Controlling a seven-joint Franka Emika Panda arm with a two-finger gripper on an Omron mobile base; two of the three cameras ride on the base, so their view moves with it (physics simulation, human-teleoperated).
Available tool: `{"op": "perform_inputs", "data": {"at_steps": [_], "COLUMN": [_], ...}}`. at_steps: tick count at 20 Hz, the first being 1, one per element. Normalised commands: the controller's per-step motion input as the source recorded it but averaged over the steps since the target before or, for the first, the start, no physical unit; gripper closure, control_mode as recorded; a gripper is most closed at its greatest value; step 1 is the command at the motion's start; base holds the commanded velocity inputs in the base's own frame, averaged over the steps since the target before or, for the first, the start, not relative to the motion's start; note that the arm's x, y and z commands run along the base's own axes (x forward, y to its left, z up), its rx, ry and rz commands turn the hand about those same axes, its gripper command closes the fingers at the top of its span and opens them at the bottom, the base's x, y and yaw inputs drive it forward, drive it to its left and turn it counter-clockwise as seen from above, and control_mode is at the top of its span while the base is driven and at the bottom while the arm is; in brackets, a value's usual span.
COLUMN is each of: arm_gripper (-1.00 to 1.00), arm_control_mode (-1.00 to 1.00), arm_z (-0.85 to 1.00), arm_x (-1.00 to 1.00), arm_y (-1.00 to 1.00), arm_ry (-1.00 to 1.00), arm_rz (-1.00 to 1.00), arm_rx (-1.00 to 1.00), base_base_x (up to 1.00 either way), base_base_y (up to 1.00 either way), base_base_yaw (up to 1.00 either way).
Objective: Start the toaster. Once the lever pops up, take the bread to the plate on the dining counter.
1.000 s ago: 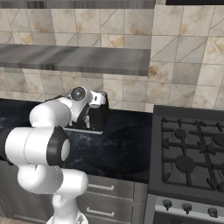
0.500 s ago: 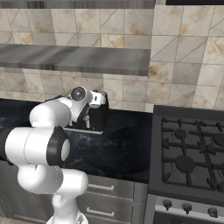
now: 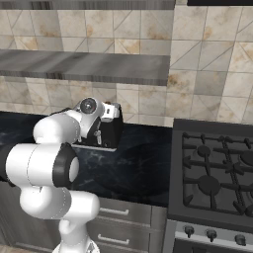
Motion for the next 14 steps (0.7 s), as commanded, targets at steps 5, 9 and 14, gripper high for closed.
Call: {"op": "perform_inputs", "data": {"at_steps": [5, 9, 14], "arm_gripper": [-1.0, -1.0, -1.0], "arm_control_mode": [-1.0, -1.0, -1.0], "arm_z": [0.0, 0.0, 0.0], "arm_x": [0.0, 0.0, 0.0], "arm_y": [0.0, 0.0, 0.0], "arm_ry": [0.0, 0.0, 0.0], "arm_rz": [0.0, 0.0, 0.0], "arm_rx": [0.0, 0.0, 0.0], "base_base_x": [0.0, 0.0, 0.0], "base_base_y": [0.0, 0.0, 0.0], "base_base_yaw": [0.0, 0.0, 0.0]}}
